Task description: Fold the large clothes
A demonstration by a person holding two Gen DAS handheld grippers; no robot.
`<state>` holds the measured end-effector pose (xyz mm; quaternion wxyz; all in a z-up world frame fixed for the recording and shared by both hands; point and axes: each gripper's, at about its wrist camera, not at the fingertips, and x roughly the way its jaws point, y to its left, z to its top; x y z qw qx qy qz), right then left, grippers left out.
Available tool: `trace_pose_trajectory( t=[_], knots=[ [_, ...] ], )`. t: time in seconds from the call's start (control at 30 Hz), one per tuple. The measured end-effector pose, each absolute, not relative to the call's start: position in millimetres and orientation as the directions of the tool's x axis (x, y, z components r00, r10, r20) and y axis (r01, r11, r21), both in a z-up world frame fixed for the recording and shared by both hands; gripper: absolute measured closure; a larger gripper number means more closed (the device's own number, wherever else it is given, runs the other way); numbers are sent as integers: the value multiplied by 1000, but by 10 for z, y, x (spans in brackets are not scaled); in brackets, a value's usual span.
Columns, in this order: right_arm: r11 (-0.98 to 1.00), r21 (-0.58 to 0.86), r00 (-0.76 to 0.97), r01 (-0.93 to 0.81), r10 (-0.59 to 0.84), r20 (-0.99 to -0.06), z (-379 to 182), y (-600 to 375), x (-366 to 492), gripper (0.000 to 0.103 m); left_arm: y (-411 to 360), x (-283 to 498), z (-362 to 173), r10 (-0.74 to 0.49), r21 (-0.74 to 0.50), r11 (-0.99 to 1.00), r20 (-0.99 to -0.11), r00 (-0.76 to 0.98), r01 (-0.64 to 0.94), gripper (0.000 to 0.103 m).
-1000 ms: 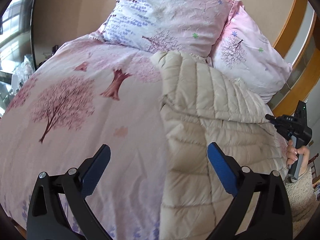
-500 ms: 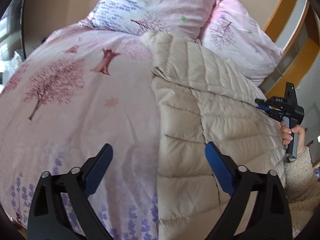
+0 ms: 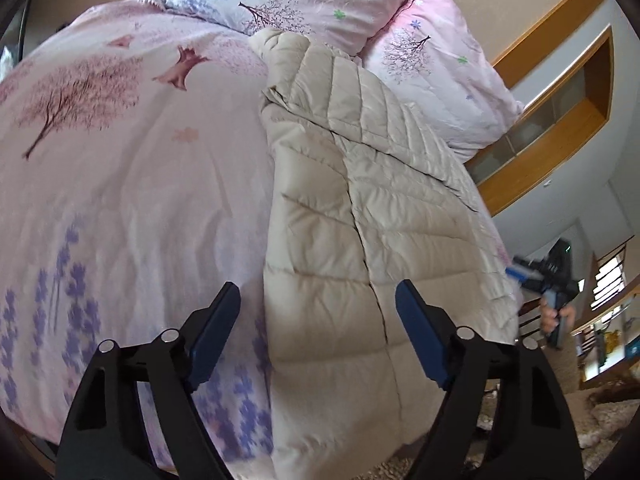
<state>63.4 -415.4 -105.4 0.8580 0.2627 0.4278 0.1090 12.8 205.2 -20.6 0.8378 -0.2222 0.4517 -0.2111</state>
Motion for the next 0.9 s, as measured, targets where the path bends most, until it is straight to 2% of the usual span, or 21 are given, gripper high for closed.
trace_pose_trajectory(
  t=[0.13,0.33,0.47,0.67,0.8,0.83,0.87,0.9],
  knots=[
    [805,590,560,61,461,-688,-1338,-4334,388,42,2014,-6,-211,-583,-583,795,-655,481,170,26],
    [720,694,503,-16,605,-617,-1502,-4295,165,46,1939,-230,-251,-647,-632,747,-620,444,205,26],
    [718,693,466,-59,634,-617,-1507,-4190,26,46,1934,-388,-278,-683,-672,711,-593,426,204,26],
    [752,654,410,-80,623,-666,-1505,-4029,-46,45,1887,-555,-287,-698,-688,698,-589,406,201,26],
    [746,659,379,-99,640,-668,-1573,-3897,-51,45,1887,-604,-356,-722,-722,667,-568,395,182,32],
    [743,661,377,-101,644,-666,-1589,-3876,-46,52,1888,-616,-367,-724,-725,665,-565,396,179,34],
    [741,664,372,-105,648,-664,-1611,-3850,-41,64,1895,-625,-374,-723,-727,664,-565,397,175,36],
    [739,666,369,-105,651,-664,-1634,-3851,-72,69,1901,-634,-382,-722,-728,665,-566,398,169,41]
  ],
)
